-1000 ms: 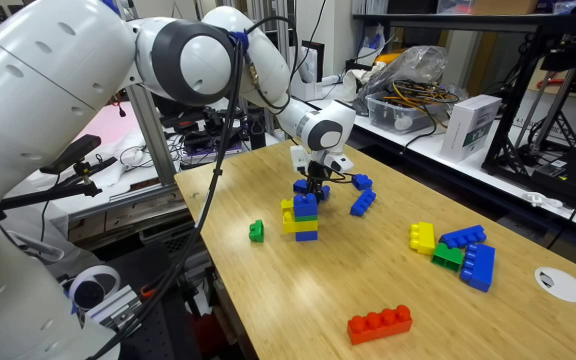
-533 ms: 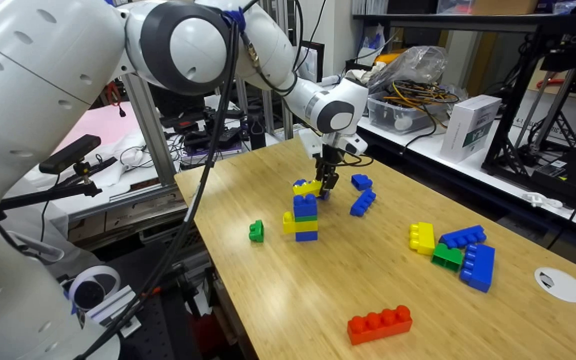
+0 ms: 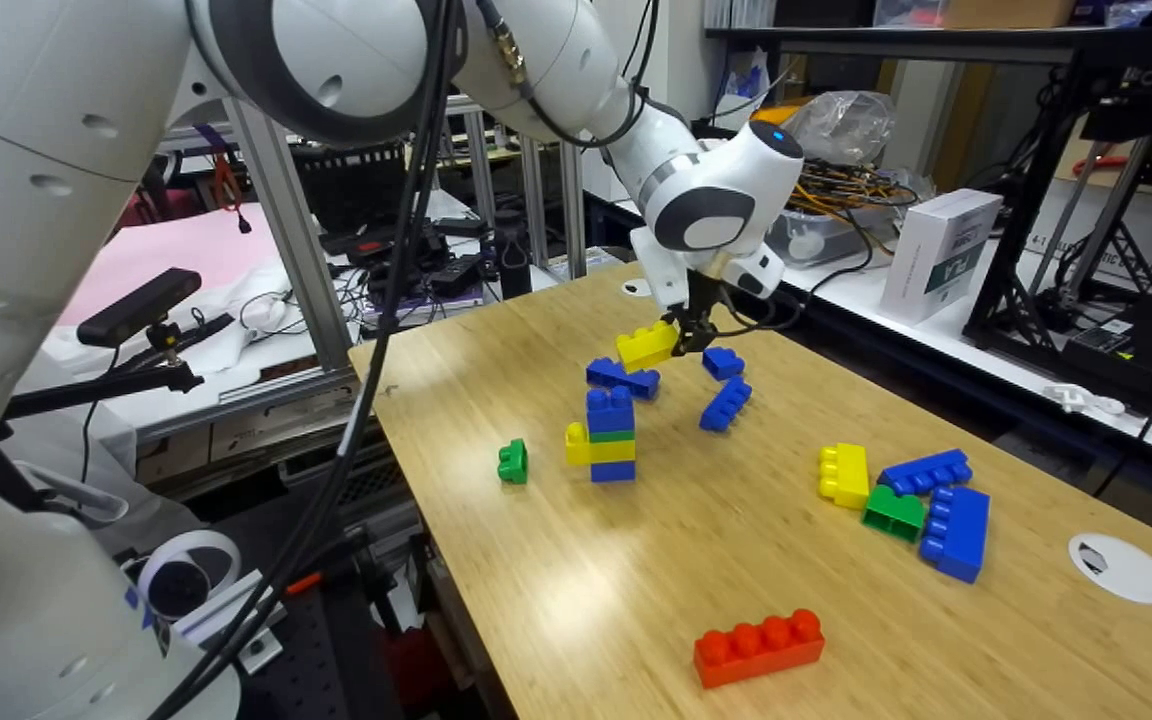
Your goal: Pick the yellow block and stack it on the green block
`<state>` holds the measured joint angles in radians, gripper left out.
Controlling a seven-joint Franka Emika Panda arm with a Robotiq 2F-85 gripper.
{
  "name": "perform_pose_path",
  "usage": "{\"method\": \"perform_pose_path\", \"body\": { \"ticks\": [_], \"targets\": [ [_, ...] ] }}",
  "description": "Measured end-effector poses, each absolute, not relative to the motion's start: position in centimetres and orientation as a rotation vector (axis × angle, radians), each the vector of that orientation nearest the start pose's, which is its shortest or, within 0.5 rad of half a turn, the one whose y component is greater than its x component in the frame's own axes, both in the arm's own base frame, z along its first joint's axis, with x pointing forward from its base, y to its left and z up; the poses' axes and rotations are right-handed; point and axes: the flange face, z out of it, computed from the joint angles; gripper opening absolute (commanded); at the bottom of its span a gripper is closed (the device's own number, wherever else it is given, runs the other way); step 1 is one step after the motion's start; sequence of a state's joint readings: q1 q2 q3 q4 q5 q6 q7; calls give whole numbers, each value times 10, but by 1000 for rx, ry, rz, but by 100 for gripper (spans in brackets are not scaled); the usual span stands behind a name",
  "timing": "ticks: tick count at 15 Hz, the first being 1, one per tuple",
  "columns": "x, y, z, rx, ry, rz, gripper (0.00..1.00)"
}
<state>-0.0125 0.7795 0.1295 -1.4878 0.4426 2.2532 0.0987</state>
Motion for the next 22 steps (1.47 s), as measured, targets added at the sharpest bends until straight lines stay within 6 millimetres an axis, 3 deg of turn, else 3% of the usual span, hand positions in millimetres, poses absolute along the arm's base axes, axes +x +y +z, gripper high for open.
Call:
{"method": "perform_pose_path", "body": {
  "ticks": [4,10,16,22],
  "targets": [
    [683,33,203,-2522,442,-15,38],
    [615,-16,188,-2289,491,-143,38],
    [564,-29,172,-2115,468,-259,38],
    [536,-32,152,-2015,380,-309,38]
  ]
}}
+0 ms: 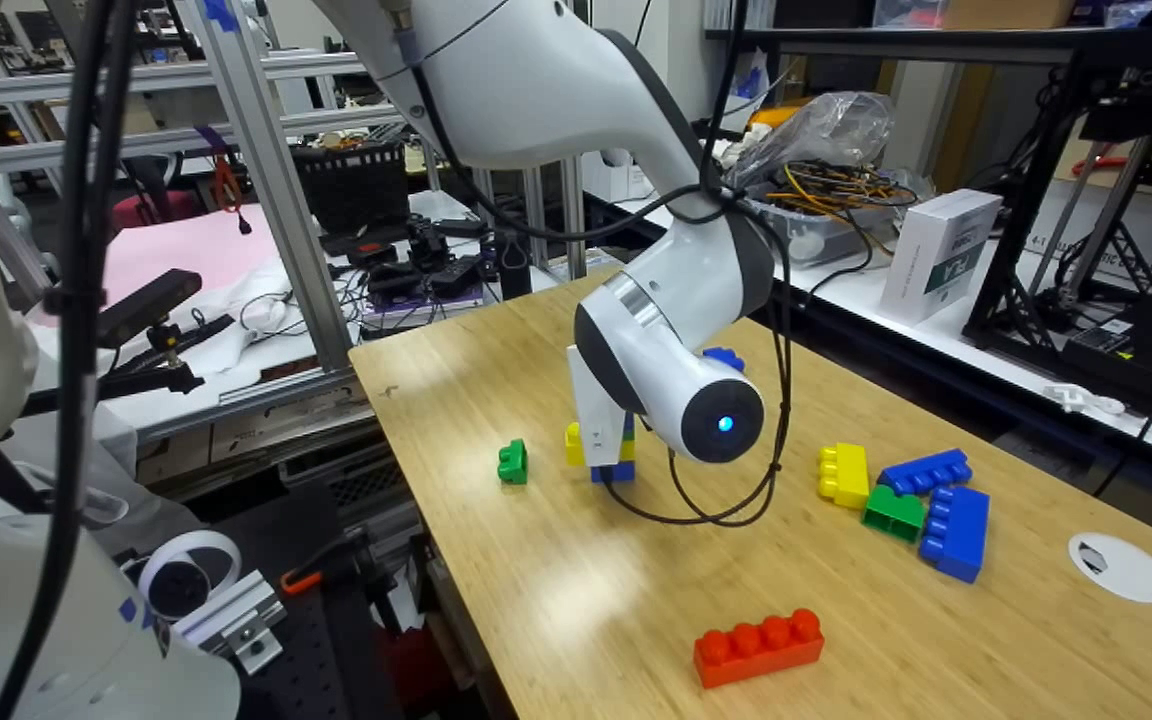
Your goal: Pick the yellow block and stack it on the green block
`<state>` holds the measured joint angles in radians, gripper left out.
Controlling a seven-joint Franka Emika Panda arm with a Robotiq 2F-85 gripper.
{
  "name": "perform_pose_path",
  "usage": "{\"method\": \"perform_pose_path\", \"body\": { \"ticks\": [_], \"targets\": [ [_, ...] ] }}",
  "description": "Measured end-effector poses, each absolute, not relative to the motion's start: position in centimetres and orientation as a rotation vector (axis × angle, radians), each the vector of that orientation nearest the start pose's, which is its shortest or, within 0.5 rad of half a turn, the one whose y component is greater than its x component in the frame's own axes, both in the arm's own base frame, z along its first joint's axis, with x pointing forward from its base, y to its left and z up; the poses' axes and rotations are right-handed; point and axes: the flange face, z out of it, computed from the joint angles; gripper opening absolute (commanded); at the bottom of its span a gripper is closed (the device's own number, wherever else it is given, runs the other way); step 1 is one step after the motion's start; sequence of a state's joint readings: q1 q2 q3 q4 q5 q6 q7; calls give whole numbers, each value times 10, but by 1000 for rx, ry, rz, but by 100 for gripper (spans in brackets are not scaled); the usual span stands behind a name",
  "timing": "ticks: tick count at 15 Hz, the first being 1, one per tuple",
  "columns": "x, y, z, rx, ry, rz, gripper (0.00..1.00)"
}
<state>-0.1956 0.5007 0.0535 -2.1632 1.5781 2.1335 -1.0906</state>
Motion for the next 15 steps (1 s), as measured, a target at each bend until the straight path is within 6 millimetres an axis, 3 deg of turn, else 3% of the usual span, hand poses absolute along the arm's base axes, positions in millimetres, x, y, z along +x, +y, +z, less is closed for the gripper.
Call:
{"method": "perform_pose_path", "body": {
  "ticks": [7,15],
  "targets": [
    [530,-42,147,-2028,298,-377,38],
    [538,-40,144,-2033,207,-418,38]
  ]
}}
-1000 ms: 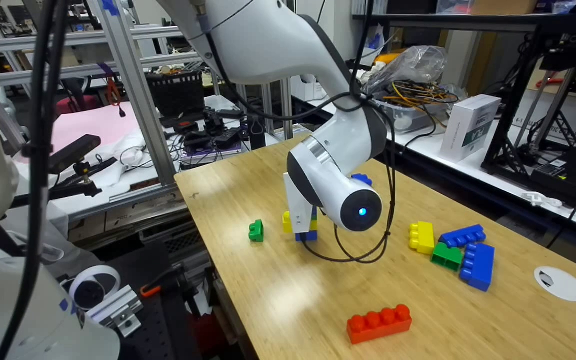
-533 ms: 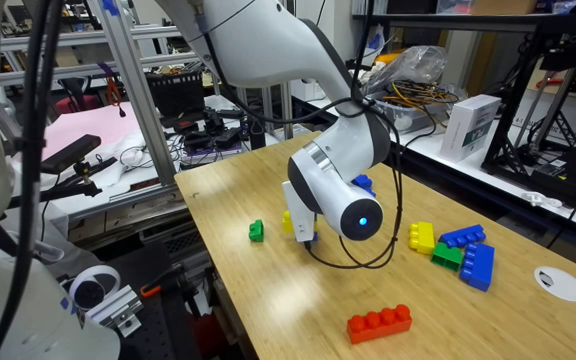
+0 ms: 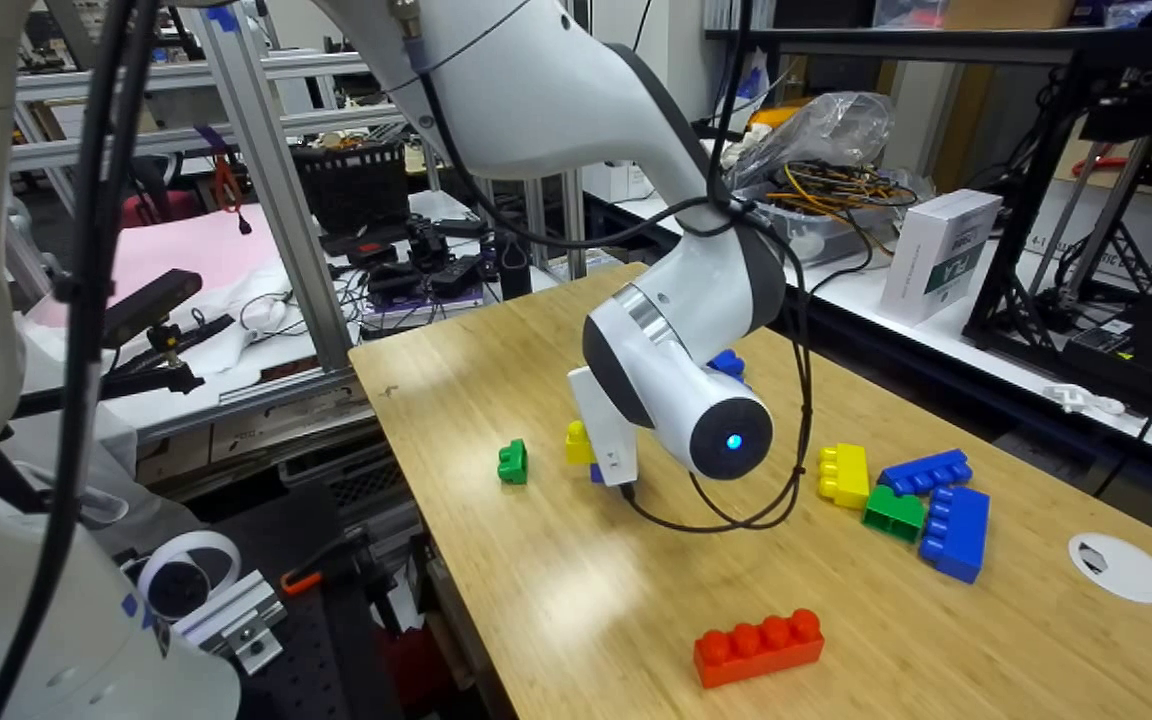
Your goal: Pick the yellow block and stack it on the green block
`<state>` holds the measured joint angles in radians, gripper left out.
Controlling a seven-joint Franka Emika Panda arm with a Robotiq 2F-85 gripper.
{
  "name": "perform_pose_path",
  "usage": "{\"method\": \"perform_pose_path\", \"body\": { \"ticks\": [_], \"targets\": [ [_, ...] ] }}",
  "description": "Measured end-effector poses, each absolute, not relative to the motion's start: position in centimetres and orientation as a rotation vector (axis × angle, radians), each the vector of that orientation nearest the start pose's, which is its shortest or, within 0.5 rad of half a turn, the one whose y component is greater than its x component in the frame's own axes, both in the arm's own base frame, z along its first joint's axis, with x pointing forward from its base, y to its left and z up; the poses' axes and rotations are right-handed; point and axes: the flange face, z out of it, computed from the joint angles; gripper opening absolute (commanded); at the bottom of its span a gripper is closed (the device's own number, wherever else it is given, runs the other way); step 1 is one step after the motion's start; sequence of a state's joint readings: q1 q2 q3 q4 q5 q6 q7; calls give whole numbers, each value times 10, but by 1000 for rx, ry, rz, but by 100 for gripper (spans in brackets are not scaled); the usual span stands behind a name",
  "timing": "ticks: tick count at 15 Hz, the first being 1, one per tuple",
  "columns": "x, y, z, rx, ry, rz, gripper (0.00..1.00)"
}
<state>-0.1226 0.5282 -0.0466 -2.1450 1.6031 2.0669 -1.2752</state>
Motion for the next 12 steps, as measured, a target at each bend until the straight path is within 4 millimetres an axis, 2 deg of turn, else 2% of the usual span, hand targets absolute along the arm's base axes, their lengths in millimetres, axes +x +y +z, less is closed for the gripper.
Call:
{"method": "perform_pose_path", "body": {
  "ticks": [12],
  "targets": [
    [540,-64,99,-1819,99,-446,38]
  ]
}}
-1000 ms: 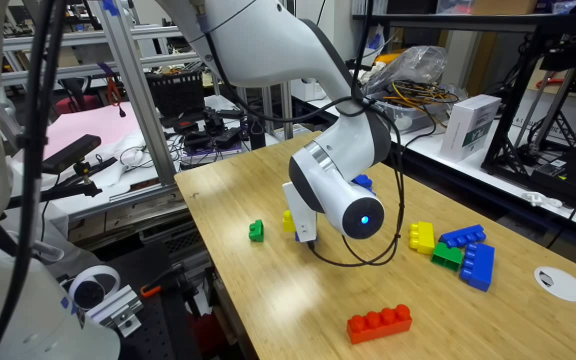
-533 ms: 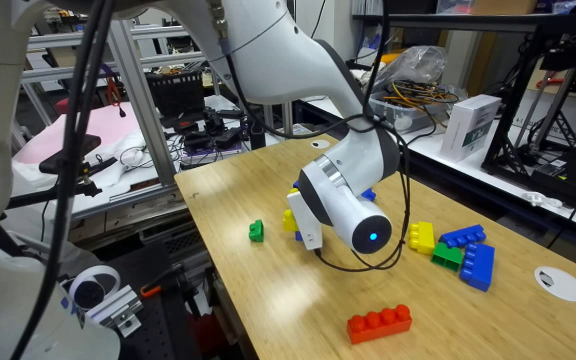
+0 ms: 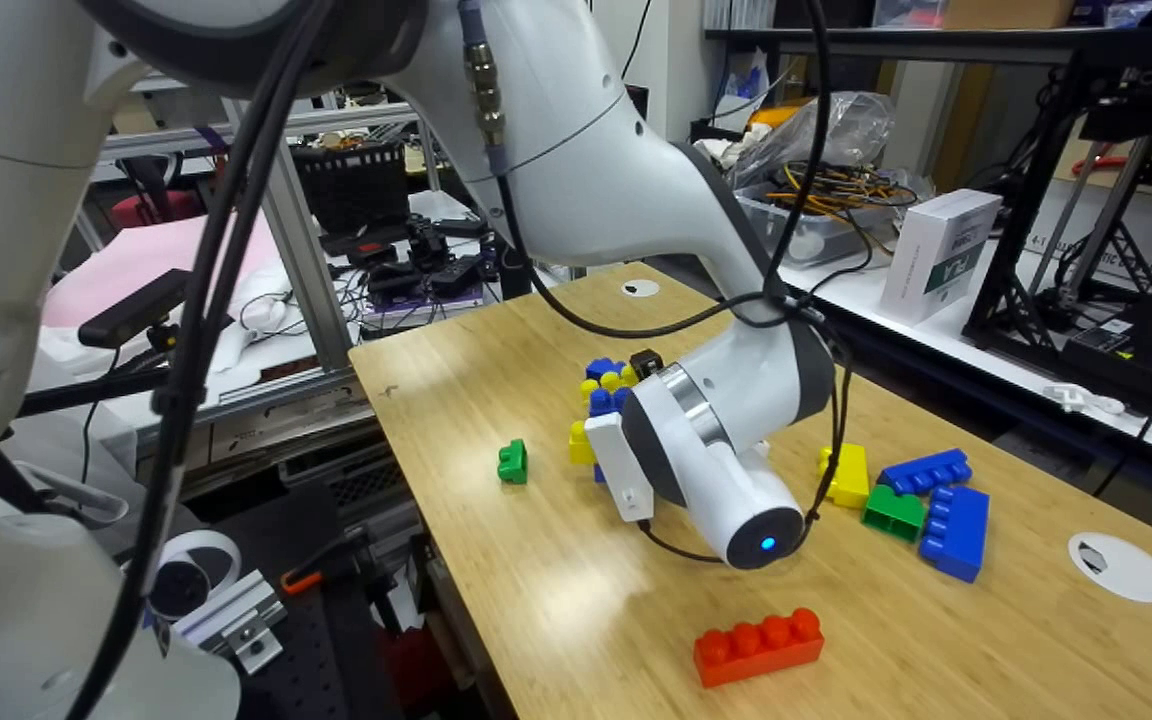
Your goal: Pick the yellow block and stack it on the green block
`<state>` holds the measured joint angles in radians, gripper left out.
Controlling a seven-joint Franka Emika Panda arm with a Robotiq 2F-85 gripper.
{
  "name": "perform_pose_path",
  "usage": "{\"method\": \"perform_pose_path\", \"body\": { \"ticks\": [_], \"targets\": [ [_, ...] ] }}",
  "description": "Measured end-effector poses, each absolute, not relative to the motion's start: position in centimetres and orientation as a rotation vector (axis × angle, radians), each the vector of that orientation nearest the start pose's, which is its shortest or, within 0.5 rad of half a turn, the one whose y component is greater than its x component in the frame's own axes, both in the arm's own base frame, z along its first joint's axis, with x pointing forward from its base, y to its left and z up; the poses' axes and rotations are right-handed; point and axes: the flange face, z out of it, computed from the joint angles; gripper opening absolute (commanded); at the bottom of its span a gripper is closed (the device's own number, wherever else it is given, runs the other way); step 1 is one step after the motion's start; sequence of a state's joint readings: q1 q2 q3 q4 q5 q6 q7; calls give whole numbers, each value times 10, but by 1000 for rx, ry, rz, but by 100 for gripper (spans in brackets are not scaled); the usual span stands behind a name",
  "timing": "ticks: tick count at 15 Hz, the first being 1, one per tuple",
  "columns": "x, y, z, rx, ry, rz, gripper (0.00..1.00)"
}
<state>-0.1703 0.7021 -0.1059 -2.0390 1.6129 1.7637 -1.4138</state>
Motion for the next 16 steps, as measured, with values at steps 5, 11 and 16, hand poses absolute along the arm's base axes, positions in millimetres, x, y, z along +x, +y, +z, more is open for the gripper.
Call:
{"method": "perform_pose_path", "body": {
  "ticks": [5,11,16],
  "targets": [
    [540,-65,92,-1781,97,-439,38],
    [539,-64,88,-1765,145,-394,38],
    [538,-62,87,-1763,162,-376,38]
  ]
}}
